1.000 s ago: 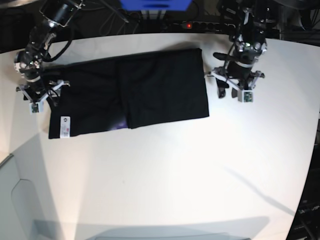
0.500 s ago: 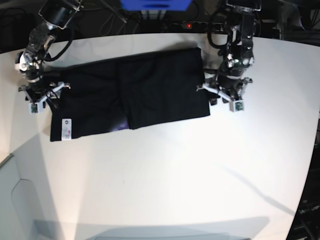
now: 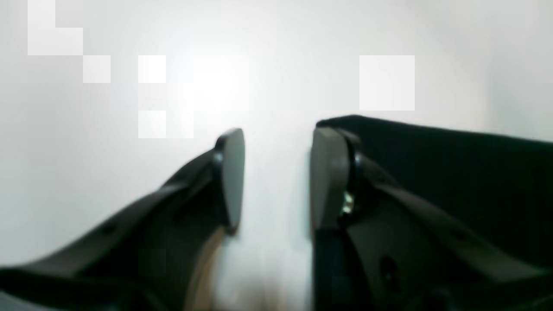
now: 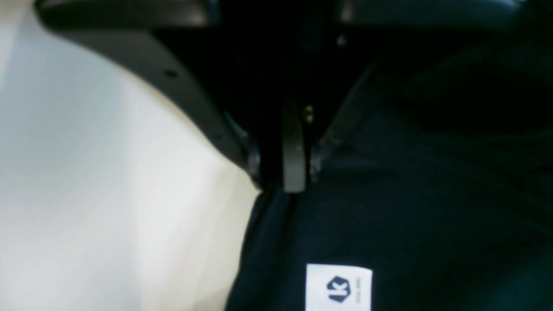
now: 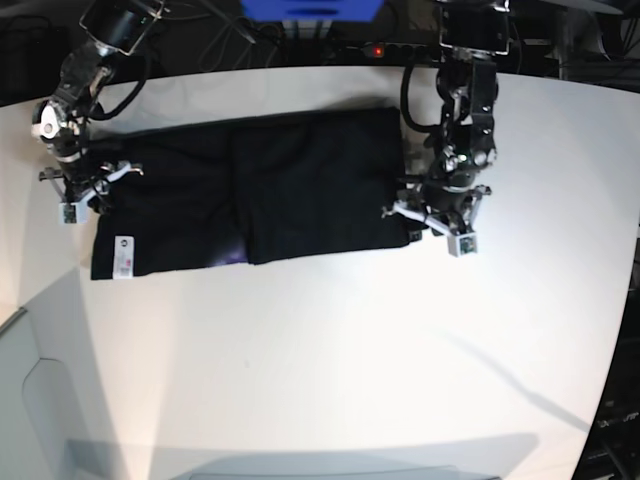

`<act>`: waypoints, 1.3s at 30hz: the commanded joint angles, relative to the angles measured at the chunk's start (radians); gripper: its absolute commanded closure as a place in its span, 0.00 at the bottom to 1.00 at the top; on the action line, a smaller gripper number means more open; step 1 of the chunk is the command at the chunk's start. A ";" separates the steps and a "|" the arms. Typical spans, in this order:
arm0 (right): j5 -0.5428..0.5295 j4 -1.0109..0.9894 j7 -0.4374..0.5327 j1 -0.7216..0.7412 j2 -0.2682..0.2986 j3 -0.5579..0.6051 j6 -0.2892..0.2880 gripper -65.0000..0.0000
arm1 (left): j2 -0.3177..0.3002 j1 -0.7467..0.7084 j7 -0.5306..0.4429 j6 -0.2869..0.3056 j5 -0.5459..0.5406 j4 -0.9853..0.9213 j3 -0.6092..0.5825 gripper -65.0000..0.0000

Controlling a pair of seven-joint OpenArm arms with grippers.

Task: Fold the T-shirt properly
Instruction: 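Grasp the folded shirt with both grippers and fold it over again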

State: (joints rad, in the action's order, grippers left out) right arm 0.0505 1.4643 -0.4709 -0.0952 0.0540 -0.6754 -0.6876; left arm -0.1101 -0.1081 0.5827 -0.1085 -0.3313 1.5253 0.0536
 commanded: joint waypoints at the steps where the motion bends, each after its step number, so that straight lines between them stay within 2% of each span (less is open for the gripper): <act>1: 0.032 0.028 -0.021 -0.004 0.000 -0.022 -0.011 1.00 | 0.003 0.011 -0.003 0.000 -0.004 0.014 -0.002 0.62; 11: 0.032 0.303 -0.019 -0.039 -0.090 -0.023 -0.011 1.00 | -0.001 -0.048 0.003 0.000 -0.004 0.176 0.009 0.62; 18: 0.032 0.479 -0.018 -0.104 -0.162 0.046 -0.011 1.00 | -0.001 -0.061 -0.002 0.000 -0.004 0.103 0.009 0.62; 29: 0.032 0.553 -0.012 -0.263 -0.210 0.418 -0.011 1.00 | 0.005 -0.060 -0.002 0.000 -0.004 0.079 0.009 0.62; 39: 0.038 0.543 -0.015 -0.248 -0.210 0.704 -0.011 1.00 | 0.005 -0.060 -0.002 0.000 -0.004 0.079 0.001 0.62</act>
State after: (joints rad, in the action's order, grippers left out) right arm 0.1093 1.9903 -0.5137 -0.3538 -0.1501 0.0277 -0.6884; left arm -0.1020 -0.1745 0.5930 -0.1089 -0.3336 1.5902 0.0559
